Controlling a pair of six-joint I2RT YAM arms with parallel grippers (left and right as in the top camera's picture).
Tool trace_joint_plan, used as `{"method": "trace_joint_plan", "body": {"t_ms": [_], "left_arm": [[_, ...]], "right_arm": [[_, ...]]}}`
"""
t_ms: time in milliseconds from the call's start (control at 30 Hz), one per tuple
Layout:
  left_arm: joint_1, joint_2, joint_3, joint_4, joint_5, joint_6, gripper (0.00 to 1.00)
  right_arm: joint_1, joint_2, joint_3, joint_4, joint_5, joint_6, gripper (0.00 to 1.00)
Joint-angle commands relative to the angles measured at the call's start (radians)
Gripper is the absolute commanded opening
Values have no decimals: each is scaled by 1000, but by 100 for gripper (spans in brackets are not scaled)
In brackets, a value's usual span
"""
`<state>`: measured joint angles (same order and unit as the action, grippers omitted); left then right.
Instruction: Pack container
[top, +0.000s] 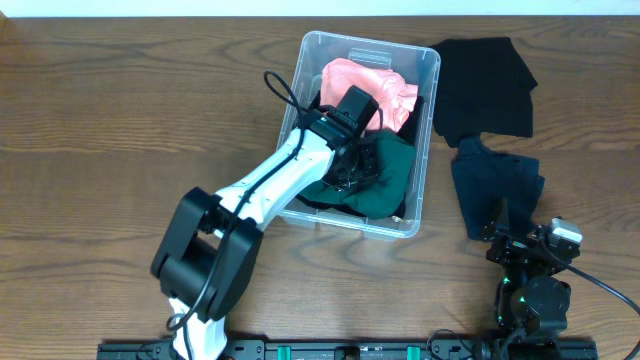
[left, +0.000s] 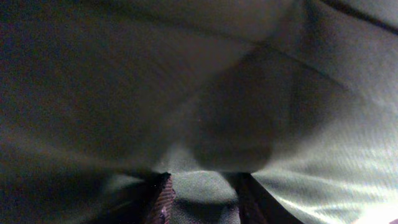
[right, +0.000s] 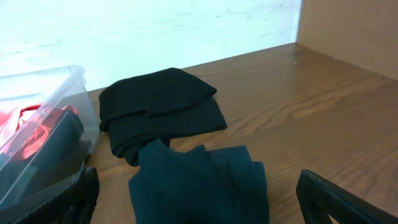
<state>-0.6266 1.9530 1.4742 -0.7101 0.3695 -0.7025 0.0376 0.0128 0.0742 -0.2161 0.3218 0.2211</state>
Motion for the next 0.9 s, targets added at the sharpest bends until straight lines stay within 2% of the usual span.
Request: {"method": "trace_joint_plan", "body": {"t_ms": [0, 133, 233, 367, 633, 867], "left_arm": [[-5, -107, -10, -13, -35, 10, 37], [-15, -228, -10, -13, -134, 10, 37], [-25, -292, -10, -4, -230, 38, 41], [-26, -306, -10, 55, -262, 91, 41], [-56, -197, -12, 189, -239, 192, 41], [-78, -6, -12, 200, -212, 239, 41]], "right_arm": [[-5, -4, -3, -1, 0, 10, 99], [-5, -4, -3, -1, 0, 10, 99], [-5, -4, -3, -1, 0, 10, 99], [-5, -4, -3, -1, 0, 10, 99], [-5, -4, -3, -1, 0, 10, 99], [-5, -4, -3, -1, 0, 10, 99]]}}
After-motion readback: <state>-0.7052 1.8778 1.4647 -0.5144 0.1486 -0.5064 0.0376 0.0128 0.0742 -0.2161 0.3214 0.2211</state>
